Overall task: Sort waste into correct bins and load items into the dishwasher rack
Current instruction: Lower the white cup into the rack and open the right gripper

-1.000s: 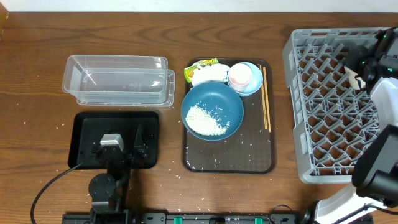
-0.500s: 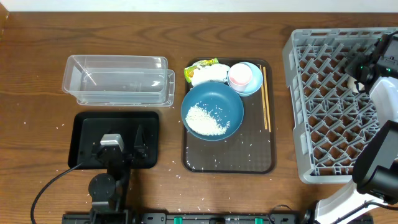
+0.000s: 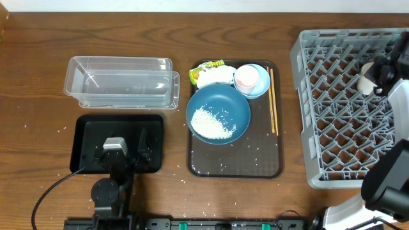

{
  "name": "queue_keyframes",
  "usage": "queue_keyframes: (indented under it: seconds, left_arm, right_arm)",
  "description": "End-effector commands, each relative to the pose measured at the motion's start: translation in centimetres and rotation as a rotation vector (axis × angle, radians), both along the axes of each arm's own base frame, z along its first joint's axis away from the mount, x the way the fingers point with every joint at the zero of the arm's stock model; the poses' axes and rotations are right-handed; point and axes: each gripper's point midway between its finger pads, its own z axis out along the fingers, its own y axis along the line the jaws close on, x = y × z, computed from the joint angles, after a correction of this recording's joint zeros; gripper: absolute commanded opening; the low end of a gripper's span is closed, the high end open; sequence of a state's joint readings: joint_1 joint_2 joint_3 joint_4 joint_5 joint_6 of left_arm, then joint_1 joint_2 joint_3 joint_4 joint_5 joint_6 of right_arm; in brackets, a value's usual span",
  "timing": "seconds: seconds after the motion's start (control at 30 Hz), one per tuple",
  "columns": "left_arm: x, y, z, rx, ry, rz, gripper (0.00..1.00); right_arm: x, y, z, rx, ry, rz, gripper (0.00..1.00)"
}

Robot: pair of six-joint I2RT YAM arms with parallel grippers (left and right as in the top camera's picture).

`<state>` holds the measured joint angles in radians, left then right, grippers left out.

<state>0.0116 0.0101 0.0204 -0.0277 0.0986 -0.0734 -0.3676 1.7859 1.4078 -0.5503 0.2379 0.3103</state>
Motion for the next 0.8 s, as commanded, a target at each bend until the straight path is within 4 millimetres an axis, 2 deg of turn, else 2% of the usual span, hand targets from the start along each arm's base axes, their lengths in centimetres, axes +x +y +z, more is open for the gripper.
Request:
queue_keyframes:
  seconds: [0.0,0.23,0.33,0.63,0.77]
  left_arm:
    - [-0.1,-0.2,-1.5,0.010,0.045,-0.015,0.89]
    - [-0.1,-0.2,-1.5,0.010,0.045,-0.015,0.89]
    - [-0.1,-0.2,-1.5,0.010,0.045,-0.015,0.89]
    - [-0.1,-0.2,-1.5,0.011,0.045,-0.015,0.89]
    - [-0.1,-0.2,-1.5,0.011,0.045,-0.015,0.89]
  right_arm:
    - [0.0,-0.9,2.0,-0.034,-0.039,-0.037,0.01]
    - [3.4,1.7,2.9,0.084,-0.184,0.102,0.01]
    - [4.5,2.2,2.7,0.113,-0.216,0.137,0.01]
    - [4.4,1.7,-1.5,0.134,-0.125,0.116,0.01]
    - [3.5,0.5,-1.9,0.089,-0.085,0.064,0.01]
